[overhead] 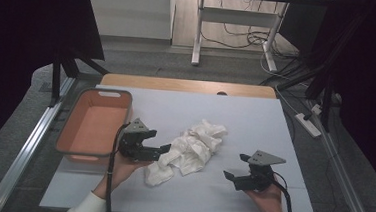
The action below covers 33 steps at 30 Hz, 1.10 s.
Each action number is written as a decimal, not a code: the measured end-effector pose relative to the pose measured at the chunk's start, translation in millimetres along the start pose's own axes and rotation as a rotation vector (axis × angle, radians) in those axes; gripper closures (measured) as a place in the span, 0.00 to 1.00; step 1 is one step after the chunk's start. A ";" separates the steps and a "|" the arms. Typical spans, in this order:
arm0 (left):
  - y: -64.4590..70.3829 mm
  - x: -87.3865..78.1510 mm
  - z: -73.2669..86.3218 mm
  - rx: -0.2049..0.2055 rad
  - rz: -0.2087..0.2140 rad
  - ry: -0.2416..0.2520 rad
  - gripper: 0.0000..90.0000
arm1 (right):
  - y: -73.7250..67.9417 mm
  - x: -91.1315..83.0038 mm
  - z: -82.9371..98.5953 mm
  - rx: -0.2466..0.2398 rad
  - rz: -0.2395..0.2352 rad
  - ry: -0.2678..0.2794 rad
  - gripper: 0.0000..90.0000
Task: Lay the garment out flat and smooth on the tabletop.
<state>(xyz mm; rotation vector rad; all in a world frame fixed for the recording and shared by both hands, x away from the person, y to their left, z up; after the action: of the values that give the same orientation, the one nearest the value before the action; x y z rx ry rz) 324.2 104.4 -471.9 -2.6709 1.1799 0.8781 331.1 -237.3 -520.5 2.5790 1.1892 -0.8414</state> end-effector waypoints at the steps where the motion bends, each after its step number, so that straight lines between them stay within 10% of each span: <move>1: -0.1 -0.2 -0.8 -0.001 0.000 0.003 0.26 | -1.9 2.4 -1.4 0.007 -0.011 0.002 0.14; 33: -2.9 3.3 -6.3 0.004 -0.001 0.016 0.26 | -36.5 58.5 -15.9 -0.040 -0.066 -0.073 0.26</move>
<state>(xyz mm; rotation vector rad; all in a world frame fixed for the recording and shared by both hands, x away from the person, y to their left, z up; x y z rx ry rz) 330.9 102.3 -468.9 -2.6803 1.1818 0.8552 341.0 -169.4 -537.8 2.4675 1.2634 -0.9074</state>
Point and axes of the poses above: each handheld gripper's, and its own axes: x roughly forward along the jaws, z roughly out of its underside, y roughly to its right, the point moved 4 cm from there along x, roughly forward along the jaws, and after that the axes turned 5 degrees about x, right-handed, at the moved point
